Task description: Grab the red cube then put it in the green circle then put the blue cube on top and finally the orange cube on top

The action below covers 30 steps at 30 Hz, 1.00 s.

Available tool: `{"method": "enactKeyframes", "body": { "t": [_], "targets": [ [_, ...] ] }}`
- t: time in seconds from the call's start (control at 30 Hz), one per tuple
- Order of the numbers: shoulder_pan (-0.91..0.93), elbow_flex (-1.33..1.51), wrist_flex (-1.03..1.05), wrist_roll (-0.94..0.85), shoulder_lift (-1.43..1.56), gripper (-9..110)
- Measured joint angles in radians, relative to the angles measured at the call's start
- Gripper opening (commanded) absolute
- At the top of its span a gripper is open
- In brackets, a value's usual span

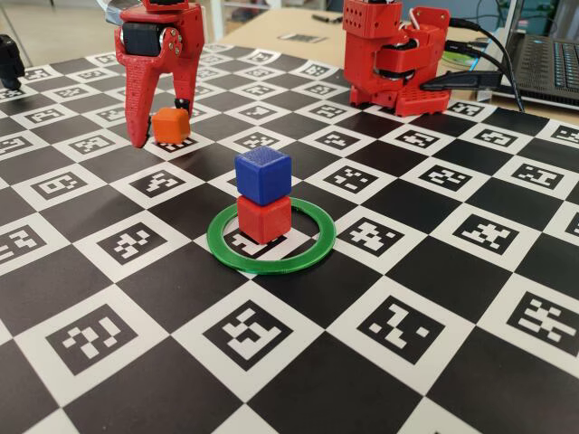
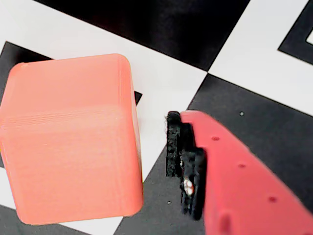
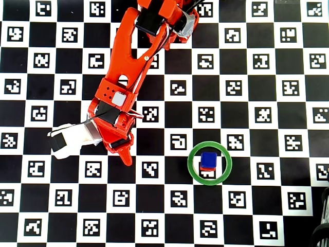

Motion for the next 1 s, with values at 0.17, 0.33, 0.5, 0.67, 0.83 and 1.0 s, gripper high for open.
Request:
{"method": "enactKeyframes", "body": {
  "t": [0.17, 0.33, 0.5, 0.67, 0.83, 1.0],
  "targets": [
    [-0.002, 0.000, 0.009, 0.003, 0.000, 17],
    [-0.026, -0.012, 0.061, 0.021, 0.000, 13],
    [-0.037, -0.017, 0.086, 0.040, 0.000, 10],
    [-0.044, -0.144, 0.216, 0.078, 0.000, 9],
    [-0.064, -0.393, 0.456, 0.163, 0.000, 8],
    [-0.141, -0.600, 0.626, 0.316, 0.006, 8]
  ]
}}
